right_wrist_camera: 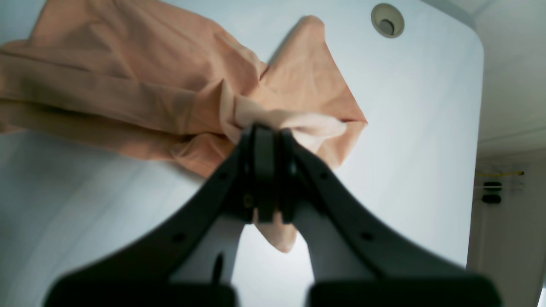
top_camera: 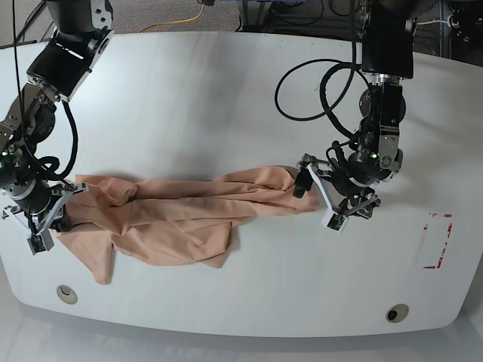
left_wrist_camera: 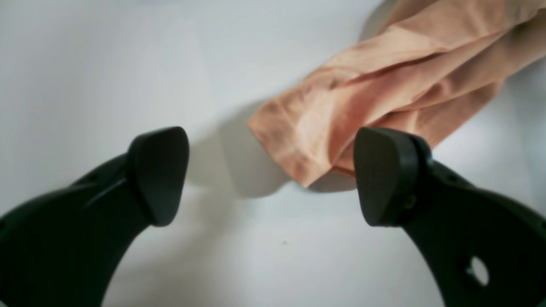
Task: Layout the t-shirt on the table in an organized manner, then fold the t-shirt properly
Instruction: 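Move the left gripper inward and grasp the shirt fabric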
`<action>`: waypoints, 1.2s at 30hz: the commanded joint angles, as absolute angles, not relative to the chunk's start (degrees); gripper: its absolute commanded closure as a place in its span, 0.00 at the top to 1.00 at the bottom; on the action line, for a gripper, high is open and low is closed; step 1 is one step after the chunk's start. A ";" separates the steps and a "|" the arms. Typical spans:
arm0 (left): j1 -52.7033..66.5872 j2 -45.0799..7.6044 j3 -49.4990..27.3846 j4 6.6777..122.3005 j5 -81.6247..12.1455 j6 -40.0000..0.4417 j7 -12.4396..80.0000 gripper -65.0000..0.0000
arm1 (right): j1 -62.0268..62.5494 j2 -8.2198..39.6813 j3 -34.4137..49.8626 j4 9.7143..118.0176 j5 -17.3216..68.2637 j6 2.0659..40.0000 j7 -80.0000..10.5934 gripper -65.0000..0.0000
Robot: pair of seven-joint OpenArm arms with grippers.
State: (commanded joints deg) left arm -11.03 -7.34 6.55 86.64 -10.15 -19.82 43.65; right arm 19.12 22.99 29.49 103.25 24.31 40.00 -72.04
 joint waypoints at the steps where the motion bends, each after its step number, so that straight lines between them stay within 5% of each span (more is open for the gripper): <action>1: -11.03 -7.34 6.73 86.55 -10.15 -19.82 43.65 0.89 | 19.12 22.99 29.49 103.25 24.31 40.00 -72.04 0.00; 25: -13.49 -7.34 11.56 78.37 -9.98 -19.74 38.11 0.88 | 18.15 22.99 31.87 103.25 24.31 40.00 -72.13 0.00; 30: -14.37 -7.34 11.65 78.81 -10.07 -19.74 38.11 0.73 | 17.98 22.99 31.87 103.25 24.31 40.00 -72.13 0.00; 36: -14.90 -7.34 11.38 78.81 -9.98 -19.74 38.11 0.37 | 17.89 22.99 31.87 103.25 24.31 40.00 -72.13 0.00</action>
